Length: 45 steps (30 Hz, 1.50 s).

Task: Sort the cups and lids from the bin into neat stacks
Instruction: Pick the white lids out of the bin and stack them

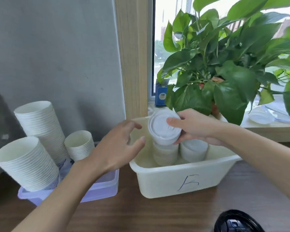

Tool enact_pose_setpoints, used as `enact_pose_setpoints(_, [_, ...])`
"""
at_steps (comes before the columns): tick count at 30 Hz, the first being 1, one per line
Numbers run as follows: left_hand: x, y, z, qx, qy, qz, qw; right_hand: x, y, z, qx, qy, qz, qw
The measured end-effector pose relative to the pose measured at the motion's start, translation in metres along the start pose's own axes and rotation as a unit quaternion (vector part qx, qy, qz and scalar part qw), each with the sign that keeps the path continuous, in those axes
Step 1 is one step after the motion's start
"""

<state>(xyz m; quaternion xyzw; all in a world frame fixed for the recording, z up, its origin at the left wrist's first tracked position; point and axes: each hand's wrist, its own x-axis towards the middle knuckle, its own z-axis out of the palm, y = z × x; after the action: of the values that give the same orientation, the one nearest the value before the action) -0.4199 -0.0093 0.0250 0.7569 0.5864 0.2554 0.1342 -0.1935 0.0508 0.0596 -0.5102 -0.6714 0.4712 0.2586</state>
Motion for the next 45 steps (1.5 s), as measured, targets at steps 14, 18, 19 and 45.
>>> enact_pose_setpoints(14, [-0.006,-0.01,-0.002,-0.015,-0.014,0.003,1.0,0.053,0.001,0.032,-0.179,-0.138,-0.047,0.973])
enact_pose_setpoints(18, [-0.005,-0.009,-0.003,-0.014,-0.013,0.01,1.0,0.059,0.002,0.041,-0.18,-0.134,-0.06,0.973])
enact_pose_setpoints(19, [-0.005,-0.009,-0.003,-0.014,-0.013,0.012,1.0,0.06,0.003,0.042,-0.179,-0.124,-0.068,0.974])
enact_pose_setpoints(45, [0.021,0.002,-0.007,0.089,-0.099,-0.013,0.991,0.044,0.032,0.02,-0.377,-0.085,-0.118,0.915])
